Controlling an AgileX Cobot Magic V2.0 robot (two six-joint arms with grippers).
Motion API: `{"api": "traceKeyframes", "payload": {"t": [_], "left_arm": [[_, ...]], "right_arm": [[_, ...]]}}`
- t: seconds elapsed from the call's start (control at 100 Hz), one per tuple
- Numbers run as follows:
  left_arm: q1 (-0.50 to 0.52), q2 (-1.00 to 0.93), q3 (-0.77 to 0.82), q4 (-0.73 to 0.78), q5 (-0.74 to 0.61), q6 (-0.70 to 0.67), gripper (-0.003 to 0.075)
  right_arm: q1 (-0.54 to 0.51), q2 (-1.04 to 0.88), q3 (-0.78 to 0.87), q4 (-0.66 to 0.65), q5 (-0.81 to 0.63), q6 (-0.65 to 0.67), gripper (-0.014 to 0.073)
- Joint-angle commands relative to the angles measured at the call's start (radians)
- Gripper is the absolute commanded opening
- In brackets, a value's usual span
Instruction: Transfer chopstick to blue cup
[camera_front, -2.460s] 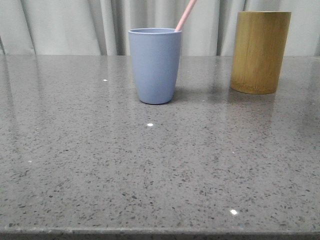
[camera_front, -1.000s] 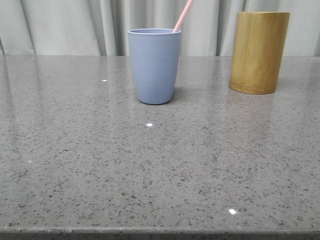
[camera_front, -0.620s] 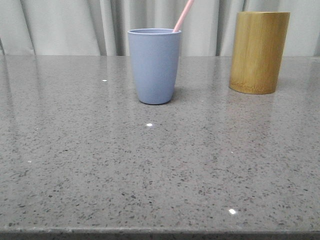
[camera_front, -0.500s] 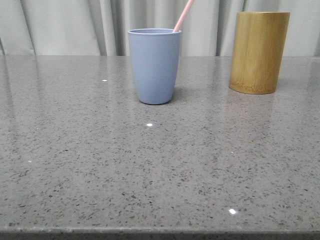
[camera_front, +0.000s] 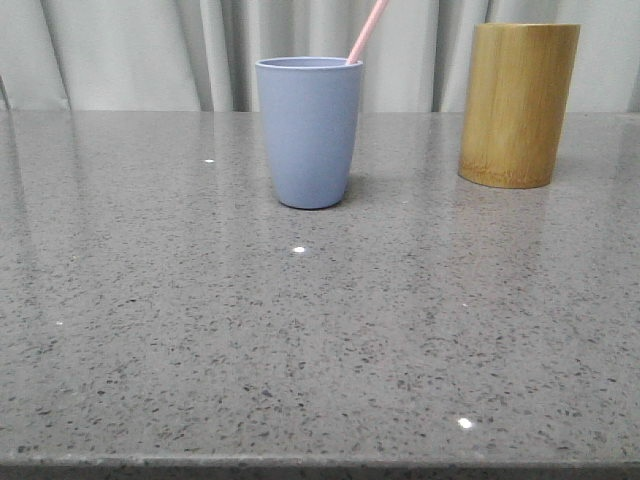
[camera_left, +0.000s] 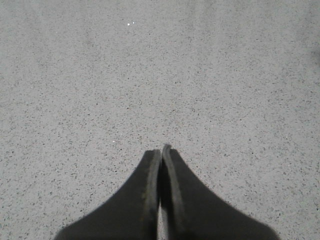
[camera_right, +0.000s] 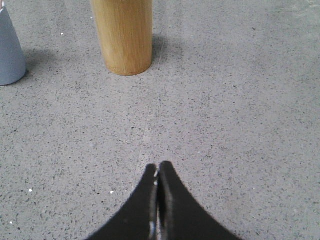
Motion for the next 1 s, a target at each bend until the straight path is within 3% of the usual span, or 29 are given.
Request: {"api": "traceKeyframes", "payload": {"t": [0.0,0.32,0.54,0.72,0.86,0.99], "left_arm": [[-0.002,0.012,-0.022,0.029,-0.063,-0.005,-0.0019],[0.008,0.012,-0.017,0.058,-0.104,-0.005,-0.0019],[0.18,-0.002,0.125,0.023,-0.513,0.016,-0.0019],[0.391,-0.067,0.313,-0.25,-0.813,0.231,-0.0019],[0.503,-0.155,0.468,-0.356,-0.952,0.269,-0.0019],[0.545,-0.238,0.588,-0.391,-0.979,0.269,-0.0019]], "right_arm": [[-0.008,0.007,-0.026,-0.007,-0.063,0.001,-0.0067],[-0.008,0.007,-0.026,-0.007,-0.063,0.001,-0.0067],[-0.008,0.007,-0.026,-0.007,-0.063,0.001,-0.0067],[-0.008,0.007,-0.026,-0.007,-0.063,0.001,-0.0067],[-0.008,0.007,-0.026,-0.007,-0.063,0.001,-0.0067],[-0.008,0.007,-0.026,-0.007,-0.063,0.001,-0.0067]]}}
